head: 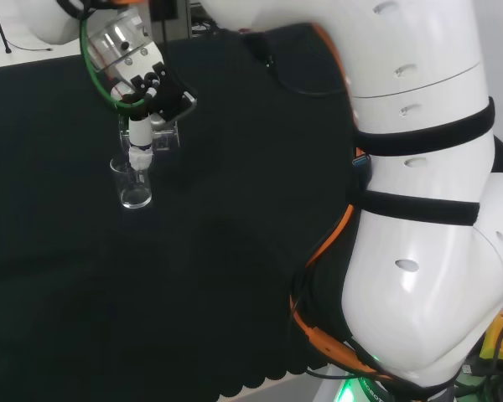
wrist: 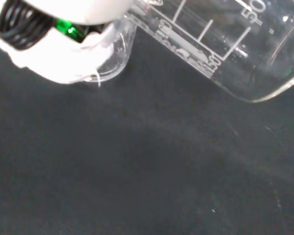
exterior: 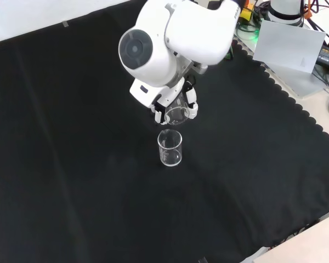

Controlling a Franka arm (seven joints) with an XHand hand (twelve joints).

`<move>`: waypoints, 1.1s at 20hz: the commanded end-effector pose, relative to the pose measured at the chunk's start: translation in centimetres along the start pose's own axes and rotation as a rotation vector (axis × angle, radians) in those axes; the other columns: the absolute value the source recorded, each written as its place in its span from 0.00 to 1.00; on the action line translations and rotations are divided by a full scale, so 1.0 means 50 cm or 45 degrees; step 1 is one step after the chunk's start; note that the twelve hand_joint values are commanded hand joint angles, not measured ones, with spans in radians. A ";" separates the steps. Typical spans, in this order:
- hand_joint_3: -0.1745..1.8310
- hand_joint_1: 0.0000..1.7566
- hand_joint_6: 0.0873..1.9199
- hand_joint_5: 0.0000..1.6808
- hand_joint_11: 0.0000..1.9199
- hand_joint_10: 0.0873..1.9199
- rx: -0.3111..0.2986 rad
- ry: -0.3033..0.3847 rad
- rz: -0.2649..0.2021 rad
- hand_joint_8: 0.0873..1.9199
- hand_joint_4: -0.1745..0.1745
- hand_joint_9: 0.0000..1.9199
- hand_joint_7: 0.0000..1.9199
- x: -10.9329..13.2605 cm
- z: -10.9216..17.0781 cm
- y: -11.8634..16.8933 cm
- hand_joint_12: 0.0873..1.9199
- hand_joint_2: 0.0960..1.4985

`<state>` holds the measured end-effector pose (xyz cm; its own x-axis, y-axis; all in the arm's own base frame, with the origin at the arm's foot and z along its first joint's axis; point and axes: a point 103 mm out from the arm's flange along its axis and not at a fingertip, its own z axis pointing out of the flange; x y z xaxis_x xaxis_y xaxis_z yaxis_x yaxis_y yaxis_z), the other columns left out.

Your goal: Pour the water from the handheld beaker into the one on the table.

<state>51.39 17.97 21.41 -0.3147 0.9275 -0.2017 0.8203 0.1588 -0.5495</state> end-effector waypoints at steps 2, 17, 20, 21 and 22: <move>0.48 0.65 0.44 0.71 0.71 0.26 -0.127 0.269 -0.074 0.14 0.66 0.78 0.87 -0.036 0.001 -0.005 0.41 0.38; 0.48 0.65 0.44 0.71 0.70 0.27 -0.382 0.556 -0.175 0.14 0.67 0.78 0.87 -0.067 0.004 -0.012 0.41 0.38; 0.48 0.65 0.44 0.71 0.70 0.27 -0.453 0.621 -0.208 0.14 0.67 0.78 0.87 -0.084 0.012 -0.010 0.41 0.38; 0.48 0.65 0.44 0.71 0.70 0.27 -0.466 0.637 -0.217 0.14 0.67 0.78 0.87 -0.090 0.015 -0.008 0.41 0.38; 0.48 0.65 0.44 0.71 0.70 0.27 -0.482 0.642 -0.222 0.14 0.67 0.78 0.87 -0.074 0.015 -0.005 0.41 0.38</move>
<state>51.65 15.12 21.83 -0.2681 0.9358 0.2291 0.8941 0.3302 -0.3025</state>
